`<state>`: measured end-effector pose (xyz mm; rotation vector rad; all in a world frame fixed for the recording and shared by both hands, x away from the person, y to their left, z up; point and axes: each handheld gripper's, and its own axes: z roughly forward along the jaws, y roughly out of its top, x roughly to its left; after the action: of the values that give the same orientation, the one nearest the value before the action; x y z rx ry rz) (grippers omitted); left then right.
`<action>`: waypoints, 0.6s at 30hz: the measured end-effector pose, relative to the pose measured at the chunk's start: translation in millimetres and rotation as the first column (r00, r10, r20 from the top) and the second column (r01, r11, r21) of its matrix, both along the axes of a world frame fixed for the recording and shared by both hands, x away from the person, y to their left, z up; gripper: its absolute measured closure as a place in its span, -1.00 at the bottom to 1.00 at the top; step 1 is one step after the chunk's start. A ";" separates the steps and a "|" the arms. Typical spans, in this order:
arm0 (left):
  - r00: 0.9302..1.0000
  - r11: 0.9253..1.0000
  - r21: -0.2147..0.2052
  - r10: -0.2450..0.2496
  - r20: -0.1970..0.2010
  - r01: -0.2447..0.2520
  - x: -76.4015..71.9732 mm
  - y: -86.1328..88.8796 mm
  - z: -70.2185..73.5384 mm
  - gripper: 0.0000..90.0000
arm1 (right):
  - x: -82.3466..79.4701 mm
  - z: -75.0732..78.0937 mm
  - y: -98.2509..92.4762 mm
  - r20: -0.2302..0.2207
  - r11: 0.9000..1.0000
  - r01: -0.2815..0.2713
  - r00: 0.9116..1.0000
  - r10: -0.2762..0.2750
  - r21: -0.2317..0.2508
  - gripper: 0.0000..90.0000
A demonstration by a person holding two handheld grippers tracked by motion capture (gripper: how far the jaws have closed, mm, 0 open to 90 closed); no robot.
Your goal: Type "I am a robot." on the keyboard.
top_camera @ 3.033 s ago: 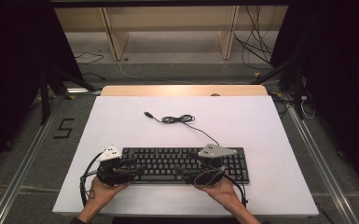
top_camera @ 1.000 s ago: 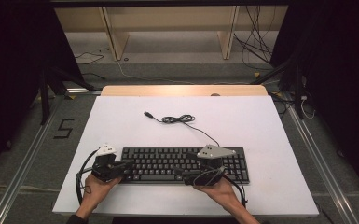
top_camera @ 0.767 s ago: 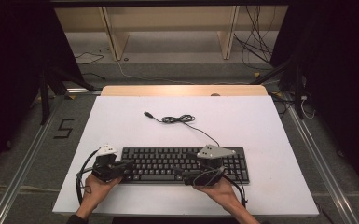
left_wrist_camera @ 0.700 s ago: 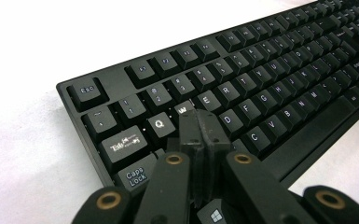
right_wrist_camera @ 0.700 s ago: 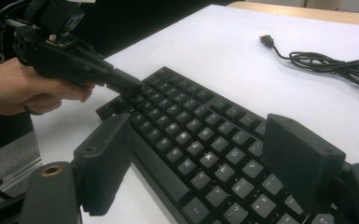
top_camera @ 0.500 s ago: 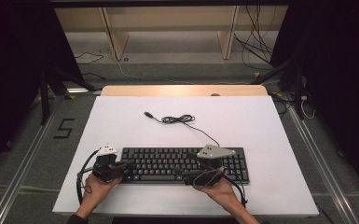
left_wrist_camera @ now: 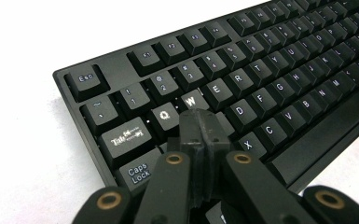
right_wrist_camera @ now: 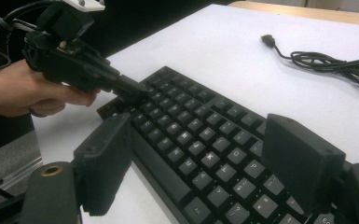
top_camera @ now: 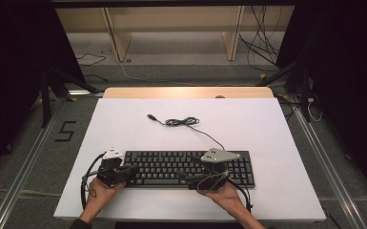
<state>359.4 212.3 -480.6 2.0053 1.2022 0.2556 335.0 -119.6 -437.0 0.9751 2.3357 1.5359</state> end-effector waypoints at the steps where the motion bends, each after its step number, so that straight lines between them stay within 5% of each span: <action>1: 1.000 1.000 -0.002 0.000 0.002 0.000 -0.1 0.1 0.1 0.98 | -0.1 0.1 0.0 0.001 1.000 0.000 1.000 0.000 -0.001 -0.44; 10: 0.998 0.998 -0.055 -0.003 0.059 0.006 -5.7 4.4 10.4 0.89 | 0.6 -0.6 0.1 0.001 1.000 0.000 1.000 0.000 -0.002 -0.43; 18: 0.996 0.993 -0.114 -0.017 0.086 0.027 -12.0 3.7 15.6 0.56 | 1.5 -2.6 0.8 -0.003 1.000 0.000 1.000 0.000 -0.012 -0.39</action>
<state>347.4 216.0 -465.0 1.8886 1.1155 0.2525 336.5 -118.8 -439.6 0.9757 2.3445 1.5203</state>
